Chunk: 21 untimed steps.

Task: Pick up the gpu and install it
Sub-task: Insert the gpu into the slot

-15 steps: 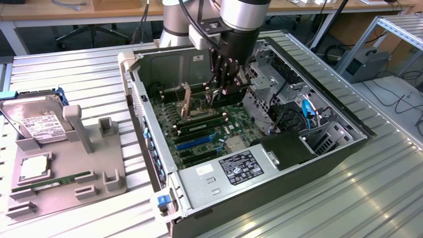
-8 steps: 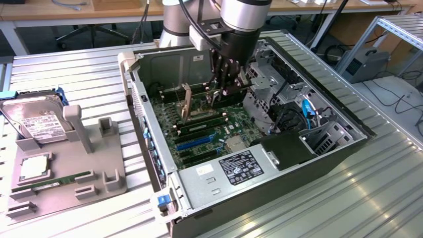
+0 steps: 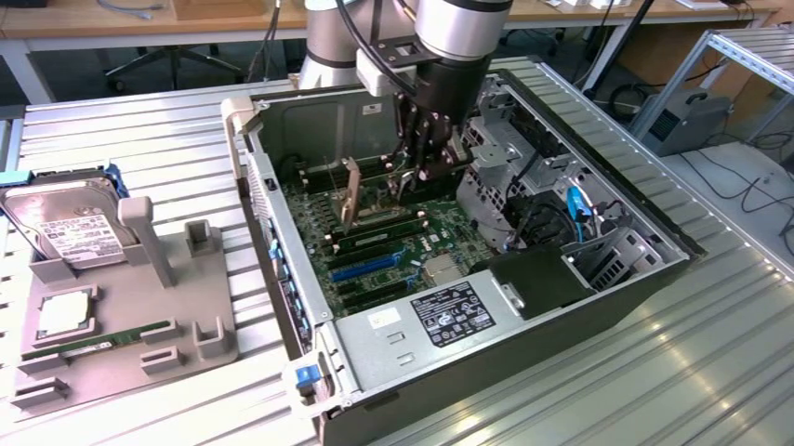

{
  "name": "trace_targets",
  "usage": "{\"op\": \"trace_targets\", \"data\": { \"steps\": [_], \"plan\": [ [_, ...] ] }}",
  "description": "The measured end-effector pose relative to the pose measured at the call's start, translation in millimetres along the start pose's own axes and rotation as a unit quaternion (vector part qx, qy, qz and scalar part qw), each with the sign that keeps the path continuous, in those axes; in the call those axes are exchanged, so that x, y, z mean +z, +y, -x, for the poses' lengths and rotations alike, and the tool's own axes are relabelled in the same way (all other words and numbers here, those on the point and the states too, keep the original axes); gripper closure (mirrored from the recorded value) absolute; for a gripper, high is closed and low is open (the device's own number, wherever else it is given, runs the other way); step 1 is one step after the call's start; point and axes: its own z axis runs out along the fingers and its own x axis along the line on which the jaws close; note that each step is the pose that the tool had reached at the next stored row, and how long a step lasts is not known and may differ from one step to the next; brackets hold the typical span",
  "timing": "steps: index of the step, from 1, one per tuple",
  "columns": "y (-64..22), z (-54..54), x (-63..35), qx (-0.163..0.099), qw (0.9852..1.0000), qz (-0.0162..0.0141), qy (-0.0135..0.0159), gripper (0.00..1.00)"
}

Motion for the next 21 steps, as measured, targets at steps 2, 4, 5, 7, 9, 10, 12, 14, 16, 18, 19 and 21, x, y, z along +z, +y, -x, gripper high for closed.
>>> {"op": "trace_targets", "data": {
  "steps": [2, 4, 5, 7, 9, 10, 12, 14, 16, 18, 19, 21],
  "plan": [
    [0.0, -0.3, 0.0, 0.0, 1.0, 0.0, 0.0, 0.73],
    [0.0, -0.6, 0.0, 0.0, 1.0, 0.0, 0.0, 0.73],
    [0.1, -3.1, 0.0, 0.0, 1.0, 0.0, 0.0, 0.73],
    [0.4, -5.1, 0.0, 0.0, 1.0, 0.0, 0.0, 0.73],
    [0.7, -5.3, 0.0, 0.0, 1.0, 0.0, 0.0, 0.73],
    [0.9, -5.5, 0.0, 0.0, 1.0, 0.0, 0.0, 0.73],
    [1.4, -5.8, 0.1, 0.0, 1.0, 0.0, 0.0, 0.73],
    [1.8, -6.0, 0.1, 0.0, 1.0, 0.0, 0.0, 0.73],
    [2.2, -6.2, 0.1, 0.0, 1.0, 0.0, 0.0, 0.73],
    [2.6, -6.3, 0.1, 0.0, 1.0, 0.0, 0.0, 0.73],
    [3.0, -6.4, 0.1, 0.0, 1.0, 0.0, 0.0, 0.73],
    [3.5, -6.7, 0.1, 0.0, 1.0, 0.0, 0.0, 0.73]
  ]
}}
